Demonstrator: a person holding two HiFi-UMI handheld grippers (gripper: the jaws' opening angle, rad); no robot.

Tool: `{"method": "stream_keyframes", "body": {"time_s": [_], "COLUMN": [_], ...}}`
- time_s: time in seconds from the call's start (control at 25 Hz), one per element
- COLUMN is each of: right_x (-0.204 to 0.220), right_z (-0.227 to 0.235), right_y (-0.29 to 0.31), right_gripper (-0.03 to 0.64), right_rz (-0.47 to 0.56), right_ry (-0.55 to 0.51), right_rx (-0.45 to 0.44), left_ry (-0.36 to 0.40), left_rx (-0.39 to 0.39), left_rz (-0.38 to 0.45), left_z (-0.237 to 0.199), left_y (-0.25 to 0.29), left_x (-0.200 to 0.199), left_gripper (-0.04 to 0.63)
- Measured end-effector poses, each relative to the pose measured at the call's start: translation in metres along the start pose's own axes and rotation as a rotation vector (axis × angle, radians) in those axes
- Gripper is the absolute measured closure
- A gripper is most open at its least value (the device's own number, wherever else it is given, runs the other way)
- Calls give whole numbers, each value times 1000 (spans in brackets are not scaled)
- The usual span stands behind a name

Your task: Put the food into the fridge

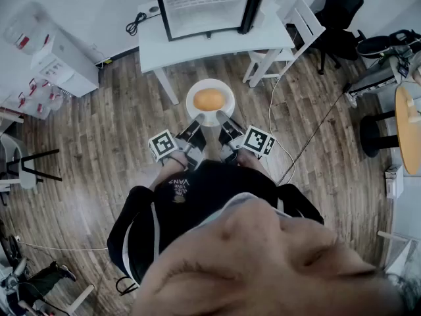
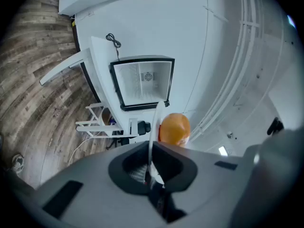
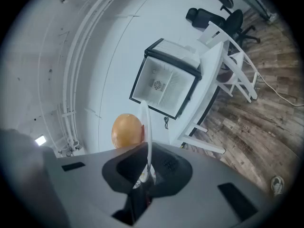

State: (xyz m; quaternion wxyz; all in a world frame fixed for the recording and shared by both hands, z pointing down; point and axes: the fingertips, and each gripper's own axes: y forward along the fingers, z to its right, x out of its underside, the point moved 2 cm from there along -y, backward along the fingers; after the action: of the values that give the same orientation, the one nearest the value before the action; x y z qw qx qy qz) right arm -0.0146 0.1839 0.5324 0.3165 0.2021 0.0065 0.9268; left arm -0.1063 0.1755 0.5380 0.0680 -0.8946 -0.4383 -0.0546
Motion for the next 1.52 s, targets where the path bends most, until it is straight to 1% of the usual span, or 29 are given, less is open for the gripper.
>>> {"method": "stream_keyframes", "body": {"time_s": [0.12, 0.24, 0.36, 0.52, 0.68, 1.12, 1.32, 1.52], "right_x": [-2, -4, -5, -5, -8, -24, -31, -34], "right_z": [-5, -6, -6, -4, 0, 11, 15, 18], "right_y": [3, 4, 3, -3, -6, -16, -23, -25], "right_gripper": [588, 588, 588, 588, 588, 588, 588, 588], "right_rz": [6, 8, 18, 13, 10, -36, -50, -66], "right_ry": [-23, -24, -1, -16, -6, -32, -38, -41], "right_rx": [-53, -66, -84, -84, -85, -100, -112, -120], "left_ry": [-6, -10, -8, -18, -13, -14, -32, -32], "left_rx": [-1, 1, 5, 8, 6, -9, -5, -12], "left_rz": [1, 6, 12, 24, 37, 99, 135, 158], "left_z": [0, 1, 2, 1, 0, -4, -4, -6], "left_y": [0, 1, 1, 1, 5, 19, 25, 28], "left_x": [1, 1, 2, 10, 13, 29, 39, 43], "left_gripper": [571, 571, 571, 571, 571, 571, 571, 571]}}
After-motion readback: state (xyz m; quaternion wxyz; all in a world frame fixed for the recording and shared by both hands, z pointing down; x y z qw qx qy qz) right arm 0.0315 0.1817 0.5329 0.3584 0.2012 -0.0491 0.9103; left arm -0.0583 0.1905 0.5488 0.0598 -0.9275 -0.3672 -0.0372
